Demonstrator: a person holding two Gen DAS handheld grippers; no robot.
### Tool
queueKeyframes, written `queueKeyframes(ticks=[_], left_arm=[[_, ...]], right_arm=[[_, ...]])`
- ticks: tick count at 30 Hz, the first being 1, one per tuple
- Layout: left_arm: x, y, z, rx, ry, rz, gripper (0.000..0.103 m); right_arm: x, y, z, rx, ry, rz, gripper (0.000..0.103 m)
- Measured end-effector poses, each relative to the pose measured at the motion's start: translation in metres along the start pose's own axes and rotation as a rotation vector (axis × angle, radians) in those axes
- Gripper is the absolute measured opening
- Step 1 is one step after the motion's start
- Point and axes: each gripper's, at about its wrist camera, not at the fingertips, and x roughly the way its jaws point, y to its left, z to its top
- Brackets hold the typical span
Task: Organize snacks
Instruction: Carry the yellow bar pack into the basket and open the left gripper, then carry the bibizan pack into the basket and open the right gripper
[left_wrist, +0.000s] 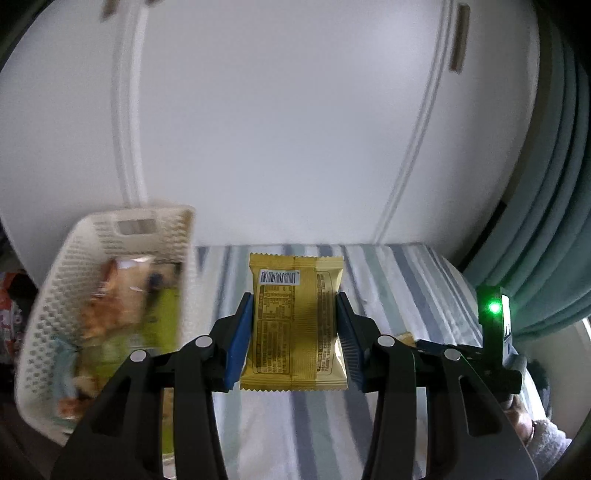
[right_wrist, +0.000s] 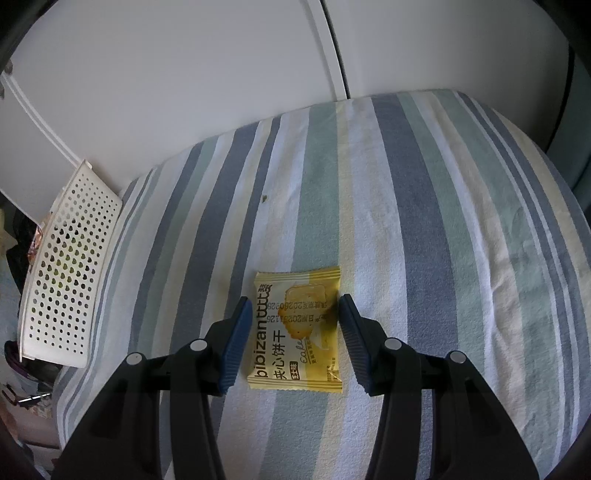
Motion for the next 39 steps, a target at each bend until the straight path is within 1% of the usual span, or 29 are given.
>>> queueKeyframes(ticks=[2,4,7,12,14,16,21,25,26,28,29,30,31,32,33,36,39], left_arm=[[-0.007,0.007,-0.001,-0.009,-0.024,0.036,0.045],[-0.017,0.023,-0.001,-0.032,-0.046,0.062,0.045],[-0.028,0.049,-0.004,-0.093,-0.065,0.078,0.045],[-0.036,0.075,-0.012,-0.133,-0.078,0.108,0.045],[-0.037,0.083,-0.016,-0.143,-0.085,0.119,0.045],[-0.041,0.092,-0.018,-0.165,-0.094,0.131,0.045],[-0.042,0.11,-0.025,-0.216,-0.1,0.15,0.045],[-0.037,0.119,-0.031,-0.241,-0.094,0.17,0.046],[-0.036,0.121,-0.033,-0.247,-0.092,0.18,0.049],[-0.035,0.124,-0.035,-0.264,-0.093,0.193,0.076],[-0.035,0.126,-0.037,-0.281,-0.098,0.2,0.101],[-0.037,0.129,-0.039,-0.311,-0.114,0.211,0.1],[-0.039,0.131,-0.041,-0.332,-0.128,0.197,0.1],[-0.038,0.133,-0.041,-0.343,-0.126,0.182,0.1],[-0.038,0.133,-0.042,-0.347,-0.124,0.187,0.1],[-0.037,0.132,-0.043,-0.324,-0.129,0.226,0.1],[-0.036,0.129,-0.044,-0.308,-0.137,0.252,0.1]], right_arm=[[0.001,0.003,0.001,-0.013,0.004,-0.015,0.05],[0.002,0.006,0.001,-0.03,0.01,-0.029,0.053],[0.005,0.016,0.002,-0.077,0.026,-0.066,0.058],[0.009,0.024,0.002,-0.125,0.042,-0.116,0.06],[0.01,0.025,0.002,-0.131,0.046,-0.119,0.061],[0.01,0.026,0.003,-0.135,0.051,-0.109,0.065],[0.014,0.031,0.006,-0.137,0.059,-0.103,0.065],[0.011,0.035,0.001,-0.148,0.068,-0.11,0.065],[0.011,0.035,0.001,-0.146,0.068,-0.108,0.065],[0.011,0.034,0.001,-0.139,0.068,-0.098,0.065],[0.011,0.033,0.0,-0.134,0.067,-0.091,0.065],[0.01,0.03,0.0,-0.128,0.066,-0.083,0.065],[0.009,0.028,0.0,-0.12,0.065,-0.075,0.065],[0.009,0.026,0.0,-0.115,0.065,-0.069,0.065],[0.009,0.023,0.001,-0.111,0.065,-0.064,0.065],[0.007,0.019,0.0,-0.108,0.068,-0.064,0.065],[0.007,0.021,-0.001,-0.126,0.074,-0.085,0.065]])
